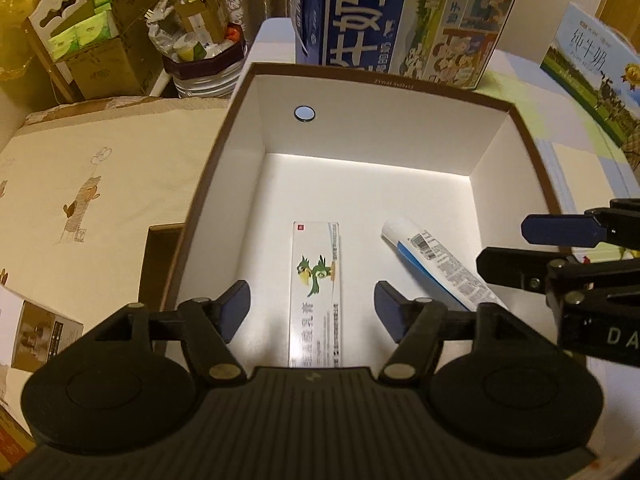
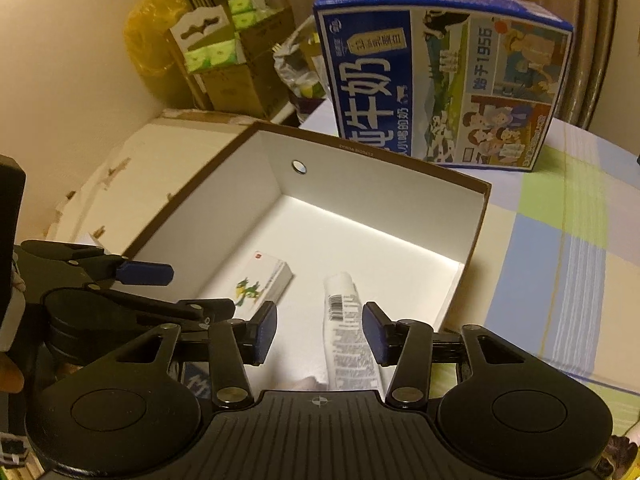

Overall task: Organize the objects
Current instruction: 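Open left gripper over brown box while right gripper releases lotion tube inside, then withdraw both tools from brown box toward remaining table items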

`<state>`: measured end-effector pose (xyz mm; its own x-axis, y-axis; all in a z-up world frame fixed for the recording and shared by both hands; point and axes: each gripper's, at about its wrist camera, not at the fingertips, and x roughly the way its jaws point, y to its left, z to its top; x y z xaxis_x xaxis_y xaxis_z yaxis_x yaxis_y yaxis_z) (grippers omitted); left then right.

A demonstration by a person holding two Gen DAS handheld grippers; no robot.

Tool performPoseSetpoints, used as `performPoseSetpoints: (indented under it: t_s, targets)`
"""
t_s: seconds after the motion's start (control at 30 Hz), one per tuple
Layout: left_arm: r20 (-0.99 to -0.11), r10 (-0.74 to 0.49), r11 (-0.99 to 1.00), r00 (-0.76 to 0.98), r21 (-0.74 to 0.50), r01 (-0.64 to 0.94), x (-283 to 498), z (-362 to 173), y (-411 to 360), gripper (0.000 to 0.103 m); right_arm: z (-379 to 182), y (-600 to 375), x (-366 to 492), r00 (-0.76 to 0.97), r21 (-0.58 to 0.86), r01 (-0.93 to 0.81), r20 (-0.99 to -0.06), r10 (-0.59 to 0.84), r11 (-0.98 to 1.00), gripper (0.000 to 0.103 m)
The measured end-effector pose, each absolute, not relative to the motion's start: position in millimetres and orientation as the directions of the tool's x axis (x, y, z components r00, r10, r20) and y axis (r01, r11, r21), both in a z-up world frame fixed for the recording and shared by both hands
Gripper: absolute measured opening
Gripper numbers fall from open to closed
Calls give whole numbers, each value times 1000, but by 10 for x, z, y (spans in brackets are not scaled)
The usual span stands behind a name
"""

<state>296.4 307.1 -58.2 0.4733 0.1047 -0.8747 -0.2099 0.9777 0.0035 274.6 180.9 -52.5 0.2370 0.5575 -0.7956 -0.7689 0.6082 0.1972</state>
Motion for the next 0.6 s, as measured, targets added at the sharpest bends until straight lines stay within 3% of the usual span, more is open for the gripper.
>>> performPoseSetpoints:
  t_s: [0.17, 0.6]
  targets:
    - [-859, 129, 972, 495, 12, -234, 2752, -411, 3030, 75, -410, 1642, 2608, 233, 221, -767, -779, 582, 603, 46]
    - [-806, 133, 969, 576, -17, -247, 2203, 10, 2721, 78, -115, 1149, 2195, 236, 272, -764, -726, 646, 585, 46]
